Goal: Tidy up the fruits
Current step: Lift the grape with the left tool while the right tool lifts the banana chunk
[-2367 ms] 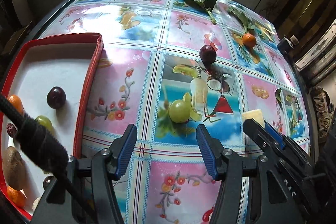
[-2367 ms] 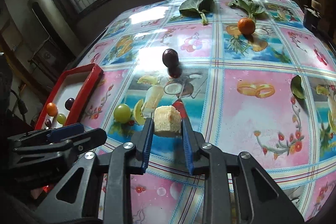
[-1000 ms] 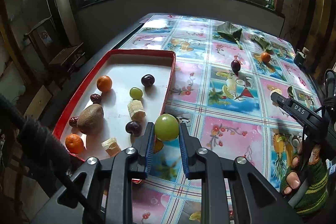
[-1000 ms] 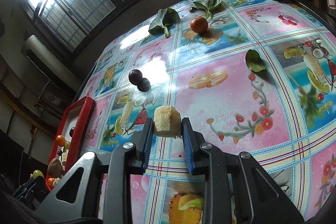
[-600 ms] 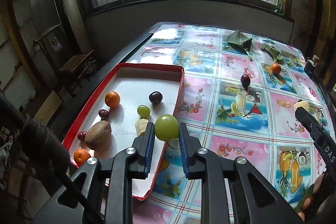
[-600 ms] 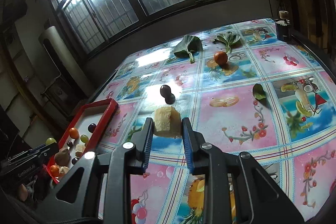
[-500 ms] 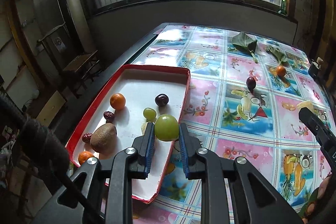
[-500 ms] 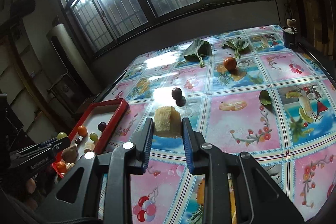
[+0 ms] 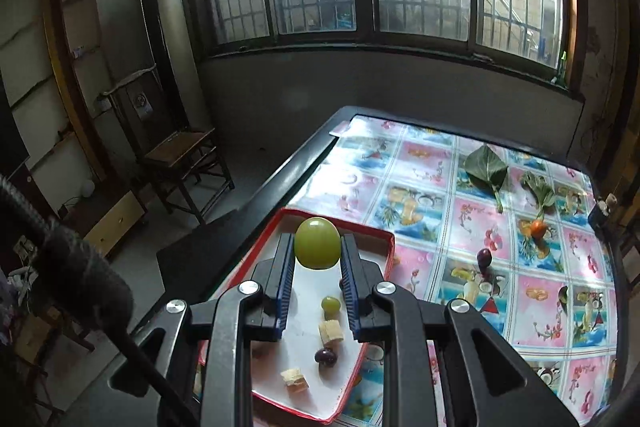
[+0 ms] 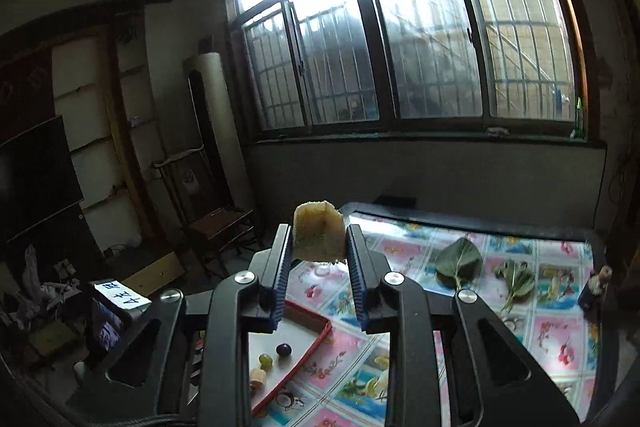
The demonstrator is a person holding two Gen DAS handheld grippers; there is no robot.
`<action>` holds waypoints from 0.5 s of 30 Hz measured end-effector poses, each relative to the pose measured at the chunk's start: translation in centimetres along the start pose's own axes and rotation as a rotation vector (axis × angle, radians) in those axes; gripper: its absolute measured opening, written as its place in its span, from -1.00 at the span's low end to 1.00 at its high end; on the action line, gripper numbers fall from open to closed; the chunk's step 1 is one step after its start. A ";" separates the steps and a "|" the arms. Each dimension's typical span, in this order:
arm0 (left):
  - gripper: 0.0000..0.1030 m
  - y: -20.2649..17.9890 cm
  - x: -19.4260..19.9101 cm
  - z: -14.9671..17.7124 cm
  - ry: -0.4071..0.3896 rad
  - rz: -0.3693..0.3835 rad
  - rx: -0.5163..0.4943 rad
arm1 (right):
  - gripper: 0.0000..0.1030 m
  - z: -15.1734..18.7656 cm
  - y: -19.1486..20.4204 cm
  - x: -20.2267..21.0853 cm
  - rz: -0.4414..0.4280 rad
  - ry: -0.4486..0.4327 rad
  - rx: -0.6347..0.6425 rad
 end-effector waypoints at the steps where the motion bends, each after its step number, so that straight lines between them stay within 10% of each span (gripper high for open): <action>1: -0.58 0.5 0.6 -1.5 -0.034 -0.013 -0.007 | -0.44 -2.4 0.7 0.2 -0.003 -0.016 0.048; 6: -0.58 2.5 1.8 -2.8 -0.115 -0.033 0.010 | -0.44 -6.8 3.9 1.5 0.017 -0.055 0.199; 15: -0.58 3.0 -4.4 6.2 0.093 0.028 -0.028 | -0.44 9.9 5.7 -0.8 -0.102 0.208 -0.082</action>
Point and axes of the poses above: each gripper's, at about its wrist camera, not at the fingertips, and x roughly against the way its jaws point, y to its left, z to its underside, the point moved 4 cm from there along -x, roughly the way its jaws point, and after that the axes turned 13 degrees about -y, right-handed, at the moved point
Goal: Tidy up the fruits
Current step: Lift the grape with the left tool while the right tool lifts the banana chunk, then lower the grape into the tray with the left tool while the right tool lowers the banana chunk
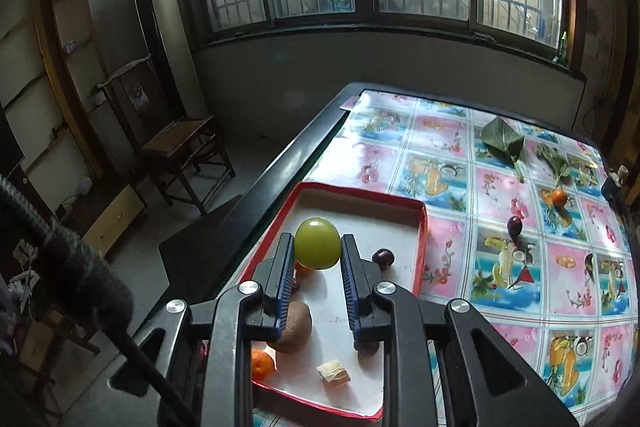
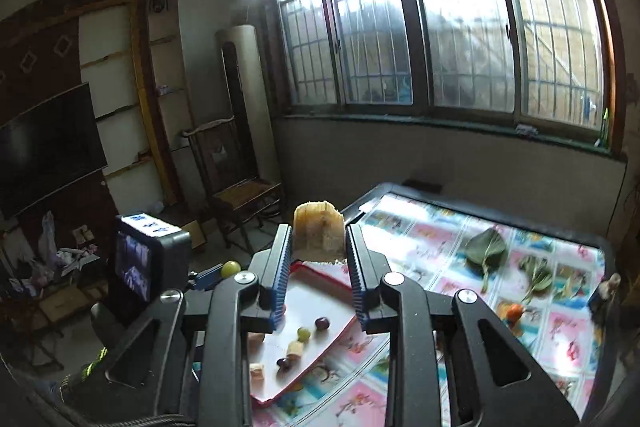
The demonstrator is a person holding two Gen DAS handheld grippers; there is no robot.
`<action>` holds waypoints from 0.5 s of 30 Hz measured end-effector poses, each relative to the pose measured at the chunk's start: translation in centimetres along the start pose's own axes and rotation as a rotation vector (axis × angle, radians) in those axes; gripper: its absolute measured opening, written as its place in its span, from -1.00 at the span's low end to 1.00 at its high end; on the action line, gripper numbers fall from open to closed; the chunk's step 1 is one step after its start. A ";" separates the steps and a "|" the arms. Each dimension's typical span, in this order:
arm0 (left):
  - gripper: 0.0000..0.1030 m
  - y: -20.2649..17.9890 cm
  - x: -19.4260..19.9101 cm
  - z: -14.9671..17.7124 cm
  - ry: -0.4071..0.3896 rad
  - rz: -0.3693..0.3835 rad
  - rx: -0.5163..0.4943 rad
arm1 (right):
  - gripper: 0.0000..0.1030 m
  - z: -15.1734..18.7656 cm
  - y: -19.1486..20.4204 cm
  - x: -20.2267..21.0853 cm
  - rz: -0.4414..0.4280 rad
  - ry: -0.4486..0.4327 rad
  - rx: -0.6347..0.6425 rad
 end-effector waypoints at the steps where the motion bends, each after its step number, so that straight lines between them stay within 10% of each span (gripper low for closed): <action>1: -0.58 0.3 -0.7 0.6 0.014 -0.004 0.002 | -0.44 1.8 0.1 -1.2 -0.004 0.038 -0.023; 15: -0.58 3.3 -3.8 3.2 0.040 -0.047 0.045 | -0.43 13.3 -1.7 -10.1 0.009 0.294 -0.185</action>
Point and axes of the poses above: each gripper's, at about its wrist camera, not at the fingertips, and x roughly against the way its jaws point, y to its left, z to its underside, the point moved 4 cm from there along -x, roughly the way its jaws point, and after that the axes turned 13 degrees about -y, right-handed, at the moved point
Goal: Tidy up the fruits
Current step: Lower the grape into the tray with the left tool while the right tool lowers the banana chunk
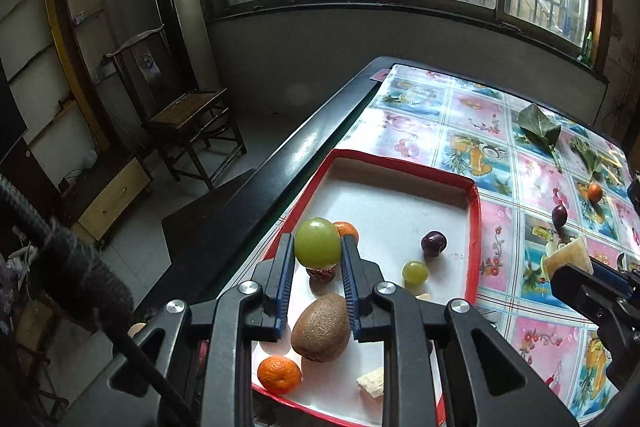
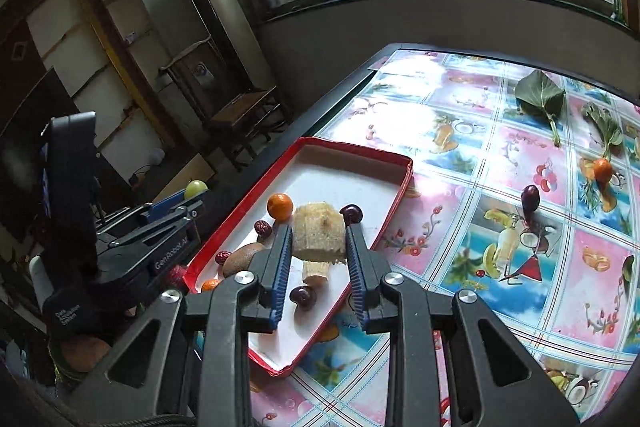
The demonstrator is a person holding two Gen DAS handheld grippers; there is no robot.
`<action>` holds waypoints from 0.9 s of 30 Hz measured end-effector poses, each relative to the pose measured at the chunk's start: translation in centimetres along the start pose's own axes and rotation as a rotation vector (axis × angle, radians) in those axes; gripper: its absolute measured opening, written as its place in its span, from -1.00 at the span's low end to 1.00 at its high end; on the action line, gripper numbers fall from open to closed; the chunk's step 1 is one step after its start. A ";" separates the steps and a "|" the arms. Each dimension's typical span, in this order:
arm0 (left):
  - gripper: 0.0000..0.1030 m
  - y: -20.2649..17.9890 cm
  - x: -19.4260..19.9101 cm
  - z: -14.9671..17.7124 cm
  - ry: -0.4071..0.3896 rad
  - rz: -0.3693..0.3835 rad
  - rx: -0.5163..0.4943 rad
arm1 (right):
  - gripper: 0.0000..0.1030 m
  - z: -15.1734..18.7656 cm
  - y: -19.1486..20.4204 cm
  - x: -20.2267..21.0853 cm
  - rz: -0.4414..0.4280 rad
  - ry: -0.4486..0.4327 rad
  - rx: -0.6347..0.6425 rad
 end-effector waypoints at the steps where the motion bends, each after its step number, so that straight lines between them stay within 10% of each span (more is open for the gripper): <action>1: -0.58 0.1 -0.2 0.1 -0.002 0.000 0.002 | -0.43 0.2 0.0 -0.4 0.002 0.007 -0.003; 27: -0.58 0.5 -3.9 1.8 0.075 -0.015 -0.004 | -0.43 1.7 -2.4 -6.3 0.003 0.108 -0.072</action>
Point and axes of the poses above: each gripper's, at about its wrist camera, not at the fingertips, and x roughly against the way its jaws point, y to its left, z to its underside, the point moved 4 cm from there along -x, roughly the way its jaws point, and after that the axes turned 13 degrees about -y, right-handed, at the moved point
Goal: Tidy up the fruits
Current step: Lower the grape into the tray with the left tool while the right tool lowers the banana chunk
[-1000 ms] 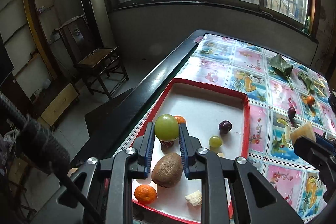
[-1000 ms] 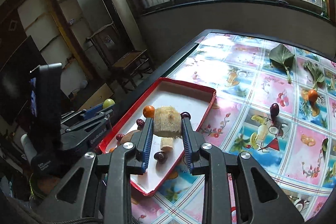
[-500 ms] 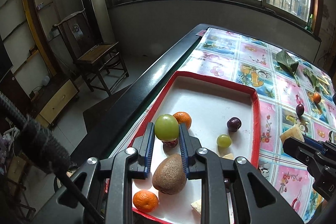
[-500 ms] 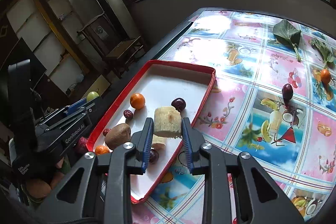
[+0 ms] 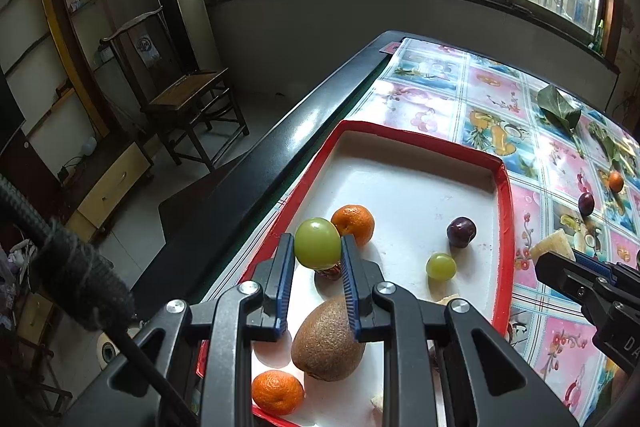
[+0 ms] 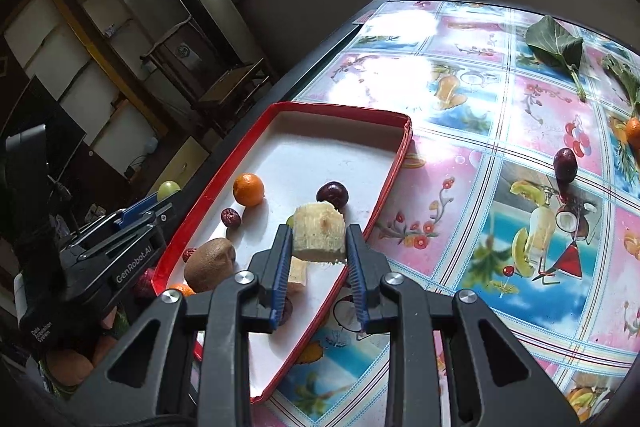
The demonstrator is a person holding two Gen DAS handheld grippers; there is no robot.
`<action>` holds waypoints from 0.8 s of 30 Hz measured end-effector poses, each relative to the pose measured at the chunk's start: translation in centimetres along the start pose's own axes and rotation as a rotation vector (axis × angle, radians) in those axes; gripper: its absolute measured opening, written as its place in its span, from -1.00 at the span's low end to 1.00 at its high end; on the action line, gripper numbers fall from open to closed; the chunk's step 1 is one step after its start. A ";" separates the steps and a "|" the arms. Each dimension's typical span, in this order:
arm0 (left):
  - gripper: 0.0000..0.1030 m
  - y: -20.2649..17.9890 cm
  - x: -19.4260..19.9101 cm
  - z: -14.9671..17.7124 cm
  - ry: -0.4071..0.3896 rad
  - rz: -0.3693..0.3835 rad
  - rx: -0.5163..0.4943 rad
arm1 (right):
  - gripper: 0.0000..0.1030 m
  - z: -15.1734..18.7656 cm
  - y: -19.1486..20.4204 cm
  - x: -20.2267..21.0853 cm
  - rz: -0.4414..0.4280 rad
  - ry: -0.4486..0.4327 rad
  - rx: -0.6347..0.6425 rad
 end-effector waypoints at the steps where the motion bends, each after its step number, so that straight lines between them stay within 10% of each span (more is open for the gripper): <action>1: -0.58 0.0 -0.2 0.0 0.005 0.005 0.003 | -0.43 0.0 -0.1 -0.2 0.000 0.003 -0.003; 24: -0.58 -1.3 -8.4 -3.1 0.177 0.192 0.157 | -0.43 -4.1 -0.7 -10.0 0.098 0.039 0.046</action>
Point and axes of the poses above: each gripper's, at about its wrist camera, not at the fingertips, and x roughly against the way its jaws point, y to its left, z to its underside, the point moved 4 cm from there along -x, roughly the way its jaws point, and after that the axes turned 13 degrees about -y, right-handed, at the moved point
